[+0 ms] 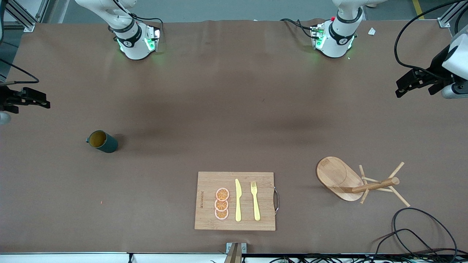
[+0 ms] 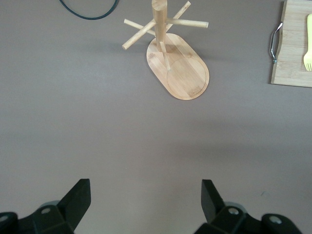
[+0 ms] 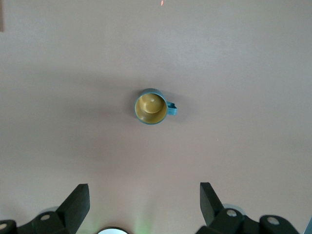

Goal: Transfer cup from left to right arm and place

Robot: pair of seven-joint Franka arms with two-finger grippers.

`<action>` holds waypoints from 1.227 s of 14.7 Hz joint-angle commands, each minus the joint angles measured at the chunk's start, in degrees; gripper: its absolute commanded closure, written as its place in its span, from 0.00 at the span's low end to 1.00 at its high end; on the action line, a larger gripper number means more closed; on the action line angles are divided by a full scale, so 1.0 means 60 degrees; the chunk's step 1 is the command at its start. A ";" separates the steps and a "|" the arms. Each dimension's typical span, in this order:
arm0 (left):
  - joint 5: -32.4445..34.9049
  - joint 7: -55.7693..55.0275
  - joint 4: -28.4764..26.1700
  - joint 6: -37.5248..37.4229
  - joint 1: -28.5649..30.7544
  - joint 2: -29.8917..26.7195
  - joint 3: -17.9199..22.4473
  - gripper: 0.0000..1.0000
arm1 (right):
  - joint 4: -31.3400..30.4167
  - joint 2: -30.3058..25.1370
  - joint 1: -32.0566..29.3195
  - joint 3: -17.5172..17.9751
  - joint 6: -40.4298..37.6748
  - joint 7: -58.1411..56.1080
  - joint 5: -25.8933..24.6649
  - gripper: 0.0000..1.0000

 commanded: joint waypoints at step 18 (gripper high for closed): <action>0.0107 0.0568 0.0367 -0.0020 0.0053 0.0118 -0.0003 0.00 | 0.0798 -0.0221 0.0356 0.0280 -0.1131 0.2023 0.0082 0.00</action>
